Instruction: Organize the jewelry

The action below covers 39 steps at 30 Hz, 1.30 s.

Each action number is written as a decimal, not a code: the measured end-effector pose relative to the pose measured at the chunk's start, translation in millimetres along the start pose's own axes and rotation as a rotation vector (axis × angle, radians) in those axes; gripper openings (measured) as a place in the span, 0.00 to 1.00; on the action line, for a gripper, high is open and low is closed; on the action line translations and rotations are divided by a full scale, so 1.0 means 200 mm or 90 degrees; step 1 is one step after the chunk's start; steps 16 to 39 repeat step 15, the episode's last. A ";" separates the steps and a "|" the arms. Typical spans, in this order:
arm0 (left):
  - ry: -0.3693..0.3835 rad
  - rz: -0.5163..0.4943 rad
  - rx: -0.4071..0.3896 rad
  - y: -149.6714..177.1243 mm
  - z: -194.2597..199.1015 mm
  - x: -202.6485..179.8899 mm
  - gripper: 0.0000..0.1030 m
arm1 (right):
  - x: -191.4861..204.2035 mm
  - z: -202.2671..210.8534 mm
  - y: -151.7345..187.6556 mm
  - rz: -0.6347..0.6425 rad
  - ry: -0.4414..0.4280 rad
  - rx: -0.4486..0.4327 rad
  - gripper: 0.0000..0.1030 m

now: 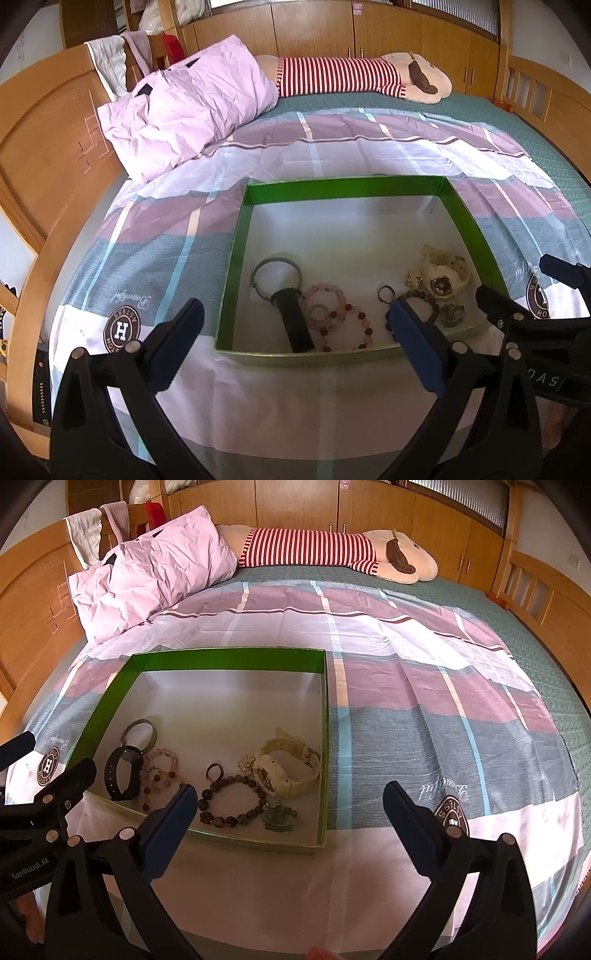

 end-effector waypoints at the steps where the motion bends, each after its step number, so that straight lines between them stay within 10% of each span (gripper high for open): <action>1: 0.000 -0.002 -0.002 0.00 0.00 0.00 0.98 | 0.00 0.00 0.00 0.000 0.000 0.000 0.97; 39: 0.013 0.014 0.022 0.01 -0.02 0.01 0.98 | 0.00 0.00 0.00 0.002 -0.001 -0.002 0.97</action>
Point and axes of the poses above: each gripper's, at about its wrist camera, not at the fingertips, and z roughly against the way its jaws point, x to its left, y to its underside, the point moved 8 cm from there along -z, roughly the way its jaws point, and after that the axes turned 3 degrees about -y, right-handed, at the moved point
